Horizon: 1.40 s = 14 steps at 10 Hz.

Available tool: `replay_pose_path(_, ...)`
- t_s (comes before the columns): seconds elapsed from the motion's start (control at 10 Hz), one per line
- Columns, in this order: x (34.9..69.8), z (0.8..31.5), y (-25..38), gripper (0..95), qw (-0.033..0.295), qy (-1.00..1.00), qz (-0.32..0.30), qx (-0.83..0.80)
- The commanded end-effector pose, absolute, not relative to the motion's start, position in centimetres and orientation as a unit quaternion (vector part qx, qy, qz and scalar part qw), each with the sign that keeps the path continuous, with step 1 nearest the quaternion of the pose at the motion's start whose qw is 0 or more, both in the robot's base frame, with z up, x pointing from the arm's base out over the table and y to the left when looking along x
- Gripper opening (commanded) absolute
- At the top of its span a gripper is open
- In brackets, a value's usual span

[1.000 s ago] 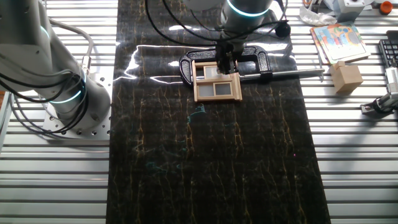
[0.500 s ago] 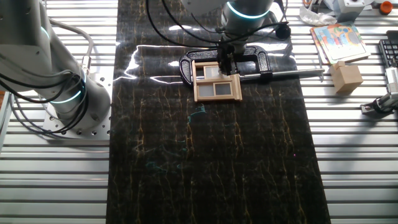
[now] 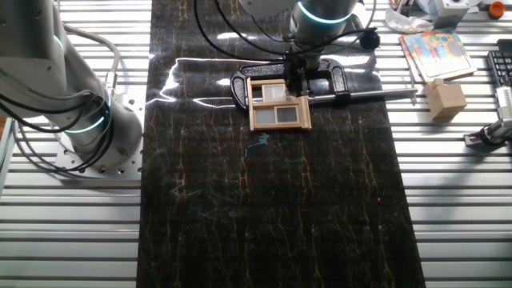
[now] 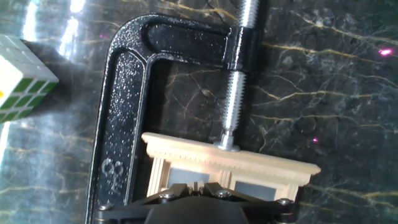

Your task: Close a sliding window

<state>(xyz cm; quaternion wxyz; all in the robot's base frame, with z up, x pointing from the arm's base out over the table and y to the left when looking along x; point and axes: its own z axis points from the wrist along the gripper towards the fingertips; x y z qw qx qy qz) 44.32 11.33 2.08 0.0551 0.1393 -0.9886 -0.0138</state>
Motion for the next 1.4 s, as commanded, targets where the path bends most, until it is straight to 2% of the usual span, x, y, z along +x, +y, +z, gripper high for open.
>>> replay_pose_path(0.1,44.4,1.9,11.3,0.0,0.052,-0.989,-0.013,0.138)
replay_pose_path(1.4,42.9,1.6,11.3,0.0,0.056,-0.99,-0.019,0.131)
